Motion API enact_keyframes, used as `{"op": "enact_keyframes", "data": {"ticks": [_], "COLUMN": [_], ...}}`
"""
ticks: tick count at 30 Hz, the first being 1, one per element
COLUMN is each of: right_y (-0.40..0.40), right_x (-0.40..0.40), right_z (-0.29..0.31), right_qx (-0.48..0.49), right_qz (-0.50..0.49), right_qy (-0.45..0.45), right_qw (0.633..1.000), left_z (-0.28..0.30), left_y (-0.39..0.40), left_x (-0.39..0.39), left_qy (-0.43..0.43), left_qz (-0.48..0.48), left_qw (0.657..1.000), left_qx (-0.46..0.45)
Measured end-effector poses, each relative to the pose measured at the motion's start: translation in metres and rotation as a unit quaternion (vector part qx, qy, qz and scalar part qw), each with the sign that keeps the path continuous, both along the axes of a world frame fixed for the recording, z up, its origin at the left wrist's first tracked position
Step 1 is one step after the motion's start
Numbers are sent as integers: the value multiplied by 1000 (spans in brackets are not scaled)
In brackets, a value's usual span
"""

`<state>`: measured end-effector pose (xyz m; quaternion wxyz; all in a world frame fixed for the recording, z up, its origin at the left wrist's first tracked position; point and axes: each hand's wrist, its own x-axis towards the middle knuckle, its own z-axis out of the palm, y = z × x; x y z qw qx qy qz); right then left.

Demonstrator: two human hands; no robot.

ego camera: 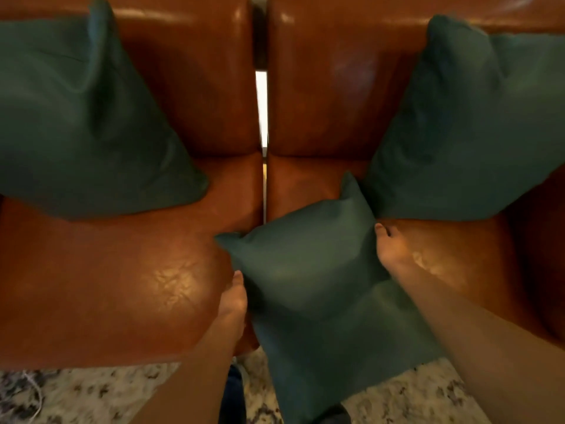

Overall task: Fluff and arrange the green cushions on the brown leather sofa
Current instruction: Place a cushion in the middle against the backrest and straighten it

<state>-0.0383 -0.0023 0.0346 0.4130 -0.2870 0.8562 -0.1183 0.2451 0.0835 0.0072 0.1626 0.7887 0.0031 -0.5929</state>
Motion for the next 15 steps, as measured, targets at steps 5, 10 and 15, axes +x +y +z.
{"op": "enact_keyframes", "data": {"ticks": [5, 10, 15], "right_y": [12, 10, 12], "right_x": [-23, -36, -44], "right_z": [-38, -61, -65], "right_qx": [68, 55, 60], "right_qz": [-29, -38, -50], "right_qy": [-13, -23, -64], "right_qw": [997, 997, 995], "left_z": [-25, -47, -53], "left_y": [10, 14, 22], "left_x": [-15, -28, -32], "left_qy": [-25, -6, -19], "left_qz": [97, 179, 205], "left_qw": [995, 984, 978], "left_qx": [9, -12, -29]}}
